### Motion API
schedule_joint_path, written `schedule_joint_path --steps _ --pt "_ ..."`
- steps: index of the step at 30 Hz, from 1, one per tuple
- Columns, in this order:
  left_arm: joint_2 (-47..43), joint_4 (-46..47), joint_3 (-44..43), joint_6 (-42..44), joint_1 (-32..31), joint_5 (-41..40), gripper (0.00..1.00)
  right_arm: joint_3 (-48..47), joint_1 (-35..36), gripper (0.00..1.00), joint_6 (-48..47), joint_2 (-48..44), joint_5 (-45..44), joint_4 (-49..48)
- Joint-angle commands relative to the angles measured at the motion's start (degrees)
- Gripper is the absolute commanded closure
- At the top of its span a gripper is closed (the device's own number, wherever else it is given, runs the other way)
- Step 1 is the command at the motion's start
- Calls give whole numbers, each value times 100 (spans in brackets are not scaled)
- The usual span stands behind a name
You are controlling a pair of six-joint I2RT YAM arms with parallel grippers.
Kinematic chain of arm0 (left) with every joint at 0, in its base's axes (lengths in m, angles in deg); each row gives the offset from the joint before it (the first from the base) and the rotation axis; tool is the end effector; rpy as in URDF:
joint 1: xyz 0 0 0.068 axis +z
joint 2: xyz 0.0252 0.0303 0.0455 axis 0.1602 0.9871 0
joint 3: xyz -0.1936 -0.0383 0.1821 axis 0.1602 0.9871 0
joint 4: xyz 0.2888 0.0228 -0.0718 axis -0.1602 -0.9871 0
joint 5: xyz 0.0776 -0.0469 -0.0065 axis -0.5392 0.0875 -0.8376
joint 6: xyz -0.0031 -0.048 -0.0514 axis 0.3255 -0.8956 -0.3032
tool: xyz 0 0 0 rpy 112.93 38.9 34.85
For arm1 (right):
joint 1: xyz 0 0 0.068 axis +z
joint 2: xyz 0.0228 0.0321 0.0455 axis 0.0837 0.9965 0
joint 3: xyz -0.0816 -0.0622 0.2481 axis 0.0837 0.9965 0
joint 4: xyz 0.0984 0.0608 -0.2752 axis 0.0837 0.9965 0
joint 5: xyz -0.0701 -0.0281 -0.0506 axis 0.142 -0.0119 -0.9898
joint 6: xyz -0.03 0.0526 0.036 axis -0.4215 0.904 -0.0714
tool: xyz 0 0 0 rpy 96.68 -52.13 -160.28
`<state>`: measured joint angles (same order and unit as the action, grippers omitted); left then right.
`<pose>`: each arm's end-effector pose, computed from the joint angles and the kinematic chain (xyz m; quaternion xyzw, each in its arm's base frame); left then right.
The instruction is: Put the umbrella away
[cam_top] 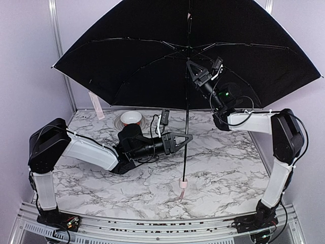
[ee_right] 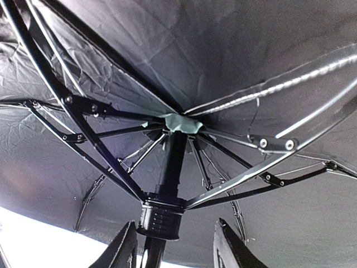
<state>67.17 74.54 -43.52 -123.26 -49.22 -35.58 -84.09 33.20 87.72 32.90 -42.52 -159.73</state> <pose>0.2270 -0.4084 0.2150 0.2072 0.5606 -0.6930 0.4031 0.3997 0.2358 0.3444 -0.0271 0.4453 0.6539 0.6110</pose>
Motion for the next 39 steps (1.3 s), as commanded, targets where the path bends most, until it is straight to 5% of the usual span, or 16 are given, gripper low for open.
schedule_joint_path --steps 1,7,14,26,29,39 --pt "-87 740 -170 320 -8 144 100 -229 46 57 -36 -122 26 100" --pt "-89 742 -152 317 -5 135 100 -405 50 61 -50 -40 122 200" --pt "-102 741 -141 311 -8 135 100 -479 44 79 -48 3 214 270" --pt "-116 748 -152 350 -3 126 100 -368 43 76 -64 -55 223 340" --pt "-135 748 -152 370 4 131 100 -355 47 99 -44 -47 228 373" --pt "-224 742 -62 372 37 127 100 -174 55 100 -511 -291 172 447"
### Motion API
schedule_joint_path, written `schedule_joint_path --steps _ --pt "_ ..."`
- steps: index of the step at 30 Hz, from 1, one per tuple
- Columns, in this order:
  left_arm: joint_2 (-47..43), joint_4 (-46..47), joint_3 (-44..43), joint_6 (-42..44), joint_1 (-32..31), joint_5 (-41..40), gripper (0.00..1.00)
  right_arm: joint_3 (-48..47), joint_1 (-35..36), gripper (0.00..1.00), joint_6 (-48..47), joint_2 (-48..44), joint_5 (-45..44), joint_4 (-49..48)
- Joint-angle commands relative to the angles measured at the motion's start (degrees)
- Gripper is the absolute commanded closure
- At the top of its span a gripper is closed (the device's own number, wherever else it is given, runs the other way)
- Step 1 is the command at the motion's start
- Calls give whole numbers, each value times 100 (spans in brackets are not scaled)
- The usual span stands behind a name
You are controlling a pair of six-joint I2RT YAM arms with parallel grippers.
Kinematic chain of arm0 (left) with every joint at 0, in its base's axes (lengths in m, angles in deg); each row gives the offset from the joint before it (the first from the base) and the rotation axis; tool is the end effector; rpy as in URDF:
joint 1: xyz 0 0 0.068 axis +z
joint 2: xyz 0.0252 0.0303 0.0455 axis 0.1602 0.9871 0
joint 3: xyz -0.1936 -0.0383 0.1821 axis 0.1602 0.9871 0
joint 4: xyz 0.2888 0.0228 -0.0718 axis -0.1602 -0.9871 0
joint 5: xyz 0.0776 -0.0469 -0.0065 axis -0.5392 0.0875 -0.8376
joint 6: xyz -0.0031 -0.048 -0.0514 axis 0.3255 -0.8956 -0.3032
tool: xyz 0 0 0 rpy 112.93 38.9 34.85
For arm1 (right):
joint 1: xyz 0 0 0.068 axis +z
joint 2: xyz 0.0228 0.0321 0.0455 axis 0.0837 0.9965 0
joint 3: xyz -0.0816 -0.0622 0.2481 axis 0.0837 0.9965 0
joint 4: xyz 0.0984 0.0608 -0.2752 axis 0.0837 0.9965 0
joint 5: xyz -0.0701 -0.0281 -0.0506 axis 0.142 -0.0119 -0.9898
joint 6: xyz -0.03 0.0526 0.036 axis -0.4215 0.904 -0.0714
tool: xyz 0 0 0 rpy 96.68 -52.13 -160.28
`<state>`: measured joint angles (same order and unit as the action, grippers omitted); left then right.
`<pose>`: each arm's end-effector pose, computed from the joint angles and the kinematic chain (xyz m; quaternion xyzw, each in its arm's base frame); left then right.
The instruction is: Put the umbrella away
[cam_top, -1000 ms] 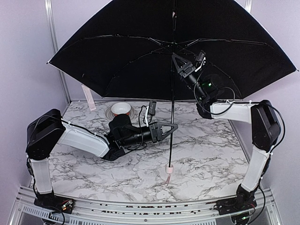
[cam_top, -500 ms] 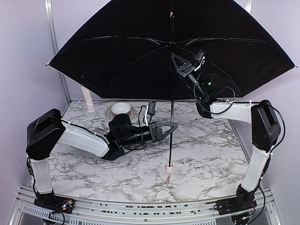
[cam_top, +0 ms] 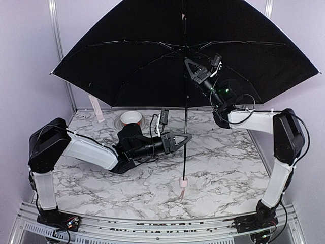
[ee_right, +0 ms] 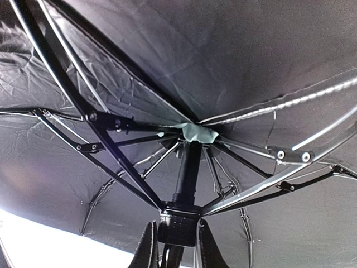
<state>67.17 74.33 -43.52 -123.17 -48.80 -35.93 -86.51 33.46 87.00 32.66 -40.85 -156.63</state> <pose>0.2304 -0.4068 0.2146 0.2032 0.5633 -0.6898 0.4070 0.4009 0.2407 0.3564 -0.0427 0.4505 0.6539 0.6063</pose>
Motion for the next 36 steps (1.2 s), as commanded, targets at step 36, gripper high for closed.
schedule_joint_path --steps 36 --pt "-974 -475 -306 1667 89 -515 100 1827 591 84 -2474 -964 -263 1366"
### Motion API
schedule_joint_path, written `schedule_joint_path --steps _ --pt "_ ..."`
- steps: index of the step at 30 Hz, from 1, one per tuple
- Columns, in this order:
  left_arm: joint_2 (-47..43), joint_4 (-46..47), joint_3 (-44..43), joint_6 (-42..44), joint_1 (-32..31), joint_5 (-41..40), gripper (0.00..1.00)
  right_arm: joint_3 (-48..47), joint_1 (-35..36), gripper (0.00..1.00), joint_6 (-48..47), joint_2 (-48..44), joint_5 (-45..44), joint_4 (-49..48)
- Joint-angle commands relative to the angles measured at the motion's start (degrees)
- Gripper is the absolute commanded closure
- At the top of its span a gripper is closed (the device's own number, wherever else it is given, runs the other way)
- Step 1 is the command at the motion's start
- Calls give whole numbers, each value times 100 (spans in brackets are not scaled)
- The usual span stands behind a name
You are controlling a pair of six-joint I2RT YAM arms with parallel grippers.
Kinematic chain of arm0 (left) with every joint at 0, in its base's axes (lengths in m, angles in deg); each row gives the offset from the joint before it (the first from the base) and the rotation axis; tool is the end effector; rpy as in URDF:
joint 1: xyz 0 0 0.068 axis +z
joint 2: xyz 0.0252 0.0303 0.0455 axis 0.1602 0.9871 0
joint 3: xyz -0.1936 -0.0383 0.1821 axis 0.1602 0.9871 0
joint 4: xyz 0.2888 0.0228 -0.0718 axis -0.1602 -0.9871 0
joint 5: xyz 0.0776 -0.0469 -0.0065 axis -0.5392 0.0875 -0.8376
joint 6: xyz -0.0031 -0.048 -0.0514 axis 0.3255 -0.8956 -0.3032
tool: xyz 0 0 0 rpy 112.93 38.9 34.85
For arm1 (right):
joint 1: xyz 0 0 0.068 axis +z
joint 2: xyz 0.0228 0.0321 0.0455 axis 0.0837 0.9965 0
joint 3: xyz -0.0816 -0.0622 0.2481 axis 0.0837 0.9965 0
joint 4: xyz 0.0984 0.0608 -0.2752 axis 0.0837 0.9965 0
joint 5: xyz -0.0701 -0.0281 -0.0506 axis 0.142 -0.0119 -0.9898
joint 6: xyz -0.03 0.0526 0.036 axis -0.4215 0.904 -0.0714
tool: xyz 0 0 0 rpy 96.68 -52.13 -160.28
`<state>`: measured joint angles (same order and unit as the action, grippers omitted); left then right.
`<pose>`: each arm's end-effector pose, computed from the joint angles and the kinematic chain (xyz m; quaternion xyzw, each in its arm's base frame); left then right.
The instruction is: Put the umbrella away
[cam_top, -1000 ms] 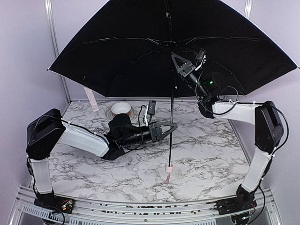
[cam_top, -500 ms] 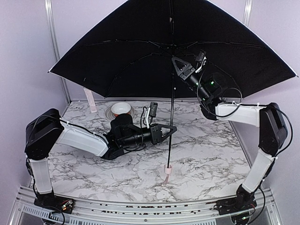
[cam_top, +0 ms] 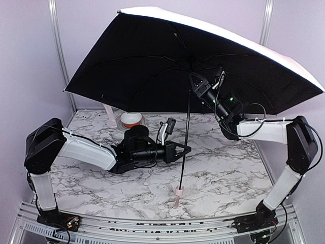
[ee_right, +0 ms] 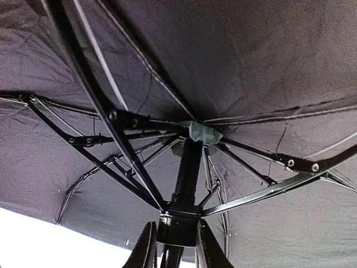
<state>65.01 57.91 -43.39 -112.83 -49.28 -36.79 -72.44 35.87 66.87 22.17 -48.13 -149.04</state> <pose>0.2293 -0.4109 0.1947 0.2552 0.6393 -0.6032 0.4028 0.3621 0.2321 0.3278 -0.0644 0.5195 0.5160 0.6780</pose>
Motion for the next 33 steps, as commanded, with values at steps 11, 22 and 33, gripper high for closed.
schedule_joint_path --steps 11,22,33 --pt "-759 1006 -390 753 169 -496 100 696 455 100 -400 224 506 285" --pt "-1162 1019 -686 1138 396 -692 100 1053 779 100 -488 438 535 653" --pt "-1172 1043 -748 1007 392 -594 100 1115 808 100 -564 389 432 488"
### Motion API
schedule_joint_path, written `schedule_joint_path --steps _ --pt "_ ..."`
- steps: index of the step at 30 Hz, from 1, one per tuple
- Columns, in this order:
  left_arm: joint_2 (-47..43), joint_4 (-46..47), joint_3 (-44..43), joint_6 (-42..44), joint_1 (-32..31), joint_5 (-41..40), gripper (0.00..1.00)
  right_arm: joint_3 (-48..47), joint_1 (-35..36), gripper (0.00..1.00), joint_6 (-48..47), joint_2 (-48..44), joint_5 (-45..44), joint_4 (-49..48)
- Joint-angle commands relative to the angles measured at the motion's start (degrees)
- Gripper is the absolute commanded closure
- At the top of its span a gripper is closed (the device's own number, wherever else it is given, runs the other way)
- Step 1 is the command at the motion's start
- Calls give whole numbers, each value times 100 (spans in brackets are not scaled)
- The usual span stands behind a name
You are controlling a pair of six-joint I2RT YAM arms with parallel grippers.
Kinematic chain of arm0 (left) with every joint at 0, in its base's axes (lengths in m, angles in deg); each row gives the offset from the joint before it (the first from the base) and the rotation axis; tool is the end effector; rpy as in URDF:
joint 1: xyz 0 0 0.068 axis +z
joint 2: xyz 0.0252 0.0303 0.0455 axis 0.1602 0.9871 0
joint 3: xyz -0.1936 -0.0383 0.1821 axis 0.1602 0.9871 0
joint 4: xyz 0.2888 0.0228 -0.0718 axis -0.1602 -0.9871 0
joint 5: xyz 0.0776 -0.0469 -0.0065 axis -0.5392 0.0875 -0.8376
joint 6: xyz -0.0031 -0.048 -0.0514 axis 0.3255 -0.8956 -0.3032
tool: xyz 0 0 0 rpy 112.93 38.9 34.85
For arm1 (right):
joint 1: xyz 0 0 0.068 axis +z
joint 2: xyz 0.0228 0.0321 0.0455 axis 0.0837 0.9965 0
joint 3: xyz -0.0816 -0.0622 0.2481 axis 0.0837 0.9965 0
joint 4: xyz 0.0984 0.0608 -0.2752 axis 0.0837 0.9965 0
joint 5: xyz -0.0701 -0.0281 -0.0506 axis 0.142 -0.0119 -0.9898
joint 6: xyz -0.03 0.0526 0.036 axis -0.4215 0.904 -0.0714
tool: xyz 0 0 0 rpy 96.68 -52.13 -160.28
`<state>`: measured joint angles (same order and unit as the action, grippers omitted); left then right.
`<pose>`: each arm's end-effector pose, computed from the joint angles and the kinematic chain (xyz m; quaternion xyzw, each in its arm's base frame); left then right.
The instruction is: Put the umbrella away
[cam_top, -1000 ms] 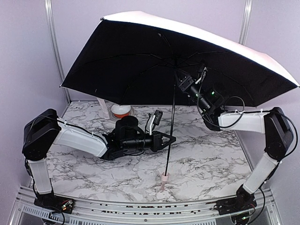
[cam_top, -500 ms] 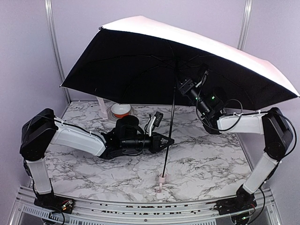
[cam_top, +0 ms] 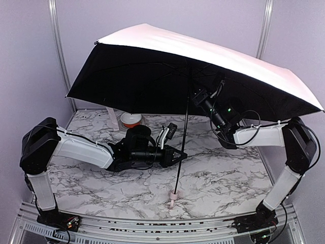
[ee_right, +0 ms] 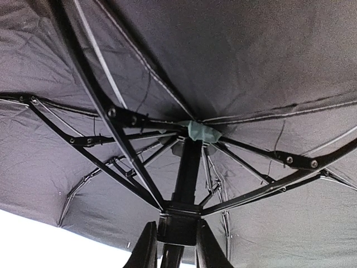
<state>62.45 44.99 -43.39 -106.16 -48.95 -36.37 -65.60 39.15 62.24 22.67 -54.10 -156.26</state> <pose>0.2289 -0.4059 0.1859 0.2974 0.6858 -0.5428 0.3829 0.3414 0.2405 0.2939 -0.0557 0.5178 0.4870 0.7011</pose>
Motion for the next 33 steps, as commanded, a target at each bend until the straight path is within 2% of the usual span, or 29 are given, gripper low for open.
schedule_joint_path --steps 1,9,14,17,22,28,33 --pt "-925 2337 -776 373 360 -638 100 494 489 100 -58 370 1048 1143" --pt "-1037 2481 -1012 456 438 -630 100 737 704 100 -209 524 903 1137" --pt "-977 2482 -1018 304 430 -364 100 430 686 99 -342 430 852 1168" --pt "-907 2495 -823 -33 434 -365 100 86 575 88 -339 305 703 1347" --pt "-887 2552 -563 -321 412 -366 100 -215 416 86 -376 130 642 1353" --pt "-838 2525 -513 -380 417 -190 100 -204 390 73 -286 33 629 1294" --pt "-780 2520 -332 -614 414 -166 100 -231 332 68 -347 -128 565 1306"
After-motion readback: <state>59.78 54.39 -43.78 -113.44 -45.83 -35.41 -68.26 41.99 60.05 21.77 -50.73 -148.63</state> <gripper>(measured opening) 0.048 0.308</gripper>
